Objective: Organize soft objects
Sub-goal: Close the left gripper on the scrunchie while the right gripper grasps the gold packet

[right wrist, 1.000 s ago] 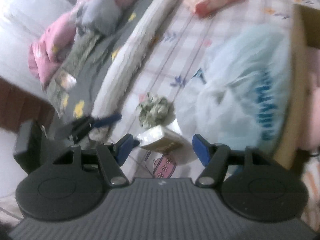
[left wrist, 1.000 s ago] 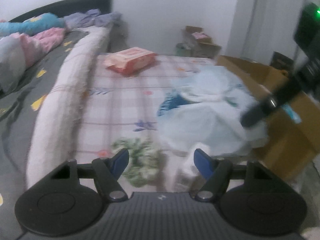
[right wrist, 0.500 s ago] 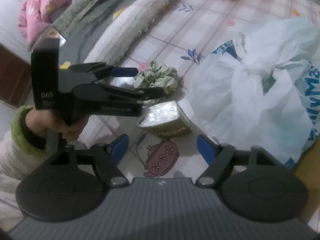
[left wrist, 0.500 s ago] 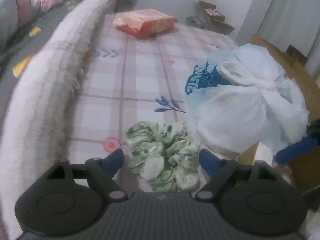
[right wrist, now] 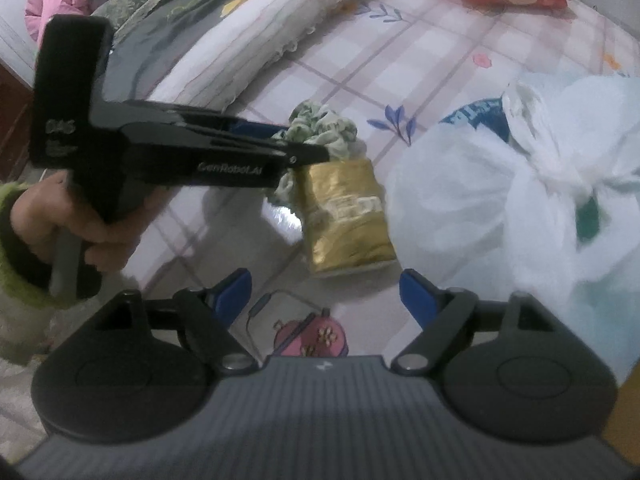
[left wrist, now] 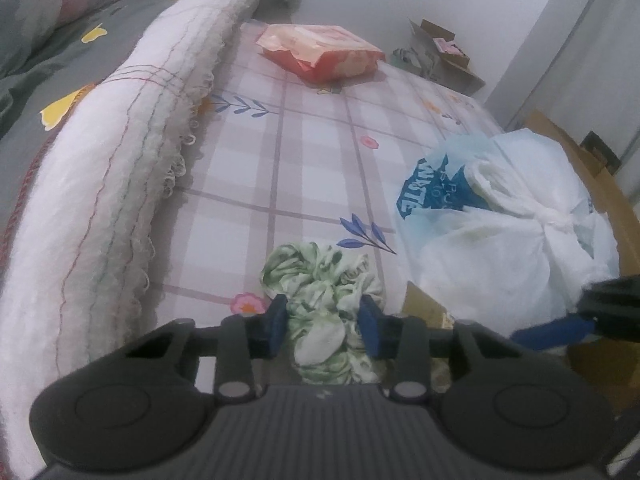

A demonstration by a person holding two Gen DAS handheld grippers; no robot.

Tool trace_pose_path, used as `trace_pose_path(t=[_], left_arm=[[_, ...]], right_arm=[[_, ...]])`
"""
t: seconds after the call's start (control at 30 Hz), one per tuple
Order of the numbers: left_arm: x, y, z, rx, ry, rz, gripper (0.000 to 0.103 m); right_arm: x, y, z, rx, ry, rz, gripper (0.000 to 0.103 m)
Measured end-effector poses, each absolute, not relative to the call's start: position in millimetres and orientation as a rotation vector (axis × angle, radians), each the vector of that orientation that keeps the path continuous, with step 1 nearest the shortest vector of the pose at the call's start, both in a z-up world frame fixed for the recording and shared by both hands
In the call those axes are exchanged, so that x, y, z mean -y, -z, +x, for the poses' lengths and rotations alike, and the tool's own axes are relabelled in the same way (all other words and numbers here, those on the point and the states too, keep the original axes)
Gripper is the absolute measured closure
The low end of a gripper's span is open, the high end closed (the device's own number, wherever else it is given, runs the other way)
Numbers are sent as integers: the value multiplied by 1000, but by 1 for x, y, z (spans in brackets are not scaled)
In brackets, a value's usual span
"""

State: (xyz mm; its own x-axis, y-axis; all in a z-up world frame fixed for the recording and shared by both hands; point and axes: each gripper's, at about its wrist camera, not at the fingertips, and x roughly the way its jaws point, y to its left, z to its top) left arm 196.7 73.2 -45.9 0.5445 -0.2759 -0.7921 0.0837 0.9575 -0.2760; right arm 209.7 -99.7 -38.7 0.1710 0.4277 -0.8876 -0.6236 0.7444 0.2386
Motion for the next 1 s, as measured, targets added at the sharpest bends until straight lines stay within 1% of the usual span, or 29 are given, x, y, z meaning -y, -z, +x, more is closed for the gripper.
trace_pose_path(t=[0.17,0.4,0.47,0.53,0.57,0.87,0.97,1.0], left_arm=[[-79,43,192,-971,200,-224,72],[-84,40,189,-963,165,-202,73],[-85,40,188,-962,161,-203,73],[-86,40,188,-961,159,-205,73],[-87,40,187,-961,158,-206,73],[-87,41,186,-960,158,-209,73],[-88,41,186,-960,157,-212,73],[-88,41,186,-960,157,-211,73]], right_arm=[[86,42,214,-1154,-744,-229,22],[71,50,224,-1126,-733,-319,24],[70,56,228,-1140,-721,-330,29],[70,63,231,-1175,-715,-327,47],[70,67,233,-1200,-727,-314,49],[76,68,216,-1293,-775,-285,50],[74,63,212,-1287,-776,-295,46],[72,61,211,-1272,-778,-306,40]])
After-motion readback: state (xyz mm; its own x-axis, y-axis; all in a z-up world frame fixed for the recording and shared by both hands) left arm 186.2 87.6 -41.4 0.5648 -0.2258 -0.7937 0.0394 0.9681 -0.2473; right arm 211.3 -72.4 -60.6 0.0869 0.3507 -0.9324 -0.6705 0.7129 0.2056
